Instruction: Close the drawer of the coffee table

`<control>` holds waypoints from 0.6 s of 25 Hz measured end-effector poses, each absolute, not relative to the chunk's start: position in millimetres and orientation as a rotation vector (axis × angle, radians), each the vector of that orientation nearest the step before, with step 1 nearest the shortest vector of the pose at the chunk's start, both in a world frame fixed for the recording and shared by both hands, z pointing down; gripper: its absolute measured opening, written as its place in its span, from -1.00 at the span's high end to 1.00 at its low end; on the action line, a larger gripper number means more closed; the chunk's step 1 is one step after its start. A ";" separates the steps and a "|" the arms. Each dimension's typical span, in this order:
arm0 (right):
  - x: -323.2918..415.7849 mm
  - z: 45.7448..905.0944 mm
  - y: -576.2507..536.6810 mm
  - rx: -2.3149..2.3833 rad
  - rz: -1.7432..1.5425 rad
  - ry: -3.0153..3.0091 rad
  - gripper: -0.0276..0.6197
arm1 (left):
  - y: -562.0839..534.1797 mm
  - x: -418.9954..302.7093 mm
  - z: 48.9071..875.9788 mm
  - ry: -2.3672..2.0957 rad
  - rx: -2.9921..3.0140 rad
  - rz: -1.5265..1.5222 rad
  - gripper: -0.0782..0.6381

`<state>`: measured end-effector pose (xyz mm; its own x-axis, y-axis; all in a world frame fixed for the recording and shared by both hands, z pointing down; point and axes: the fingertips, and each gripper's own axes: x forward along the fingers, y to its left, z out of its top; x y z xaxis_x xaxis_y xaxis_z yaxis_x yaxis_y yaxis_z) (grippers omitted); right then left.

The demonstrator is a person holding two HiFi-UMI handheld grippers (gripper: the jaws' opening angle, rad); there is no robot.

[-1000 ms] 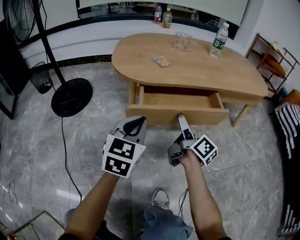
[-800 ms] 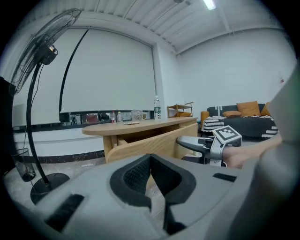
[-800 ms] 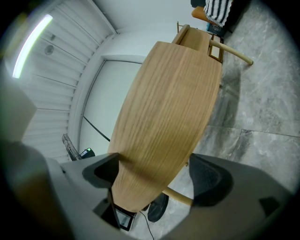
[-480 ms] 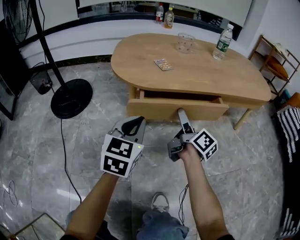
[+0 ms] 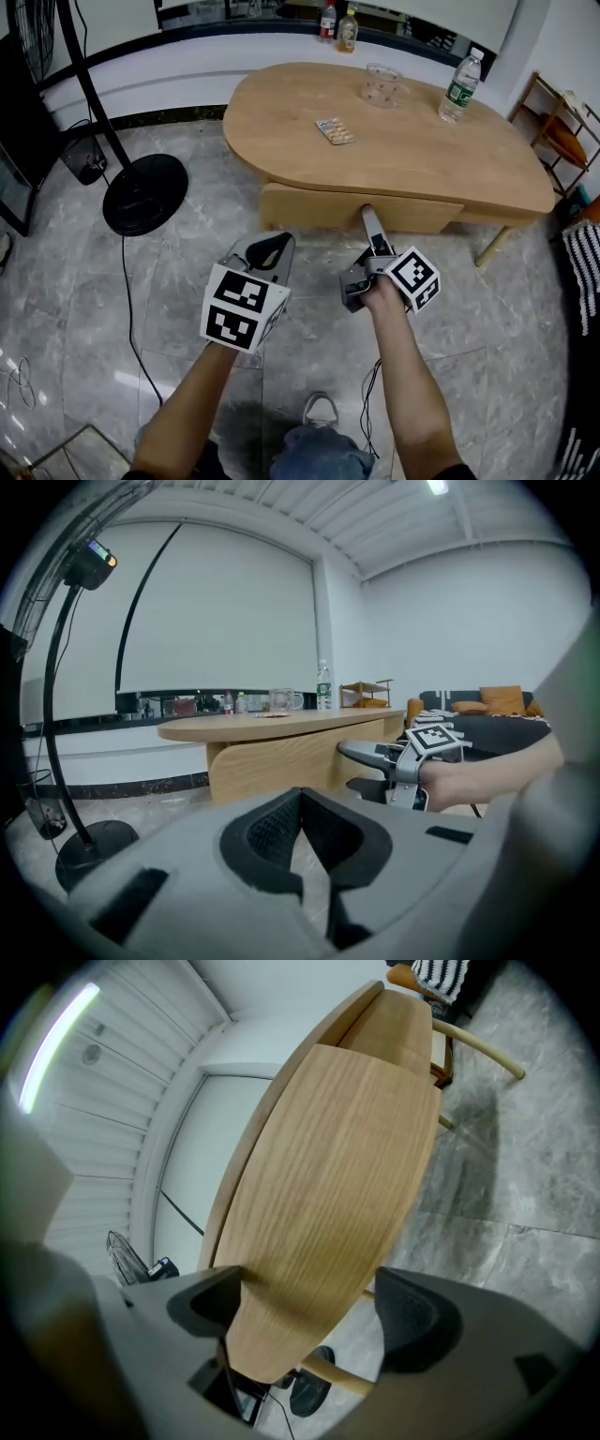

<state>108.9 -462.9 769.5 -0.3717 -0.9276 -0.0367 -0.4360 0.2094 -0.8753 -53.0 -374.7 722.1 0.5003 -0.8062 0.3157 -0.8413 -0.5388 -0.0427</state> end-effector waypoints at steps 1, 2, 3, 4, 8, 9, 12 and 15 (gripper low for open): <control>109.2 769.5 -466.5 -1.261 -1.095 1.908 -0.47 | -376.3 -51.5 723.2 -1.432 2.624 0.470 0.77; 109.3 769.5 -470.1 -1.260 -1.094 1.910 -0.47 | -377.8 -50.4 724.0 -1.420 2.629 0.481 0.77; 109.0 769.4 -473.7 -1.258 -1.095 1.913 -0.47 | -379.6 -49.8 724.4 -1.410 2.631 0.486 0.77; 108.5 769.4 -477.2 -1.256 -1.097 1.915 -0.47 | -381.6 -49.8 724.5 -1.403 2.631 0.487 0.77; 107.1 769.4 -490.4 -1.257 -1.108 1.910 -0.46 | -390.3 -53.2 724.2 -1.403 2.612 0.486 0.77; 107.1 769.3 -493.1 -1.257 -1.107 1.908 -0.46 | -392.1 -54.1 724.2 -1.403 2.609 0.487 0.76; 106.5 769.2 -497.8 -1.246 -1.100 1.914 -0.46 | -397.0 -57.0 723.9 -1.404 2.603 0.489 0.76; 105.4 769.0 -497.9 -1.233 -1.099 1.919 -0.47 | -398.9 -57.9 722.3 -1.414 2.604 0.496 0.76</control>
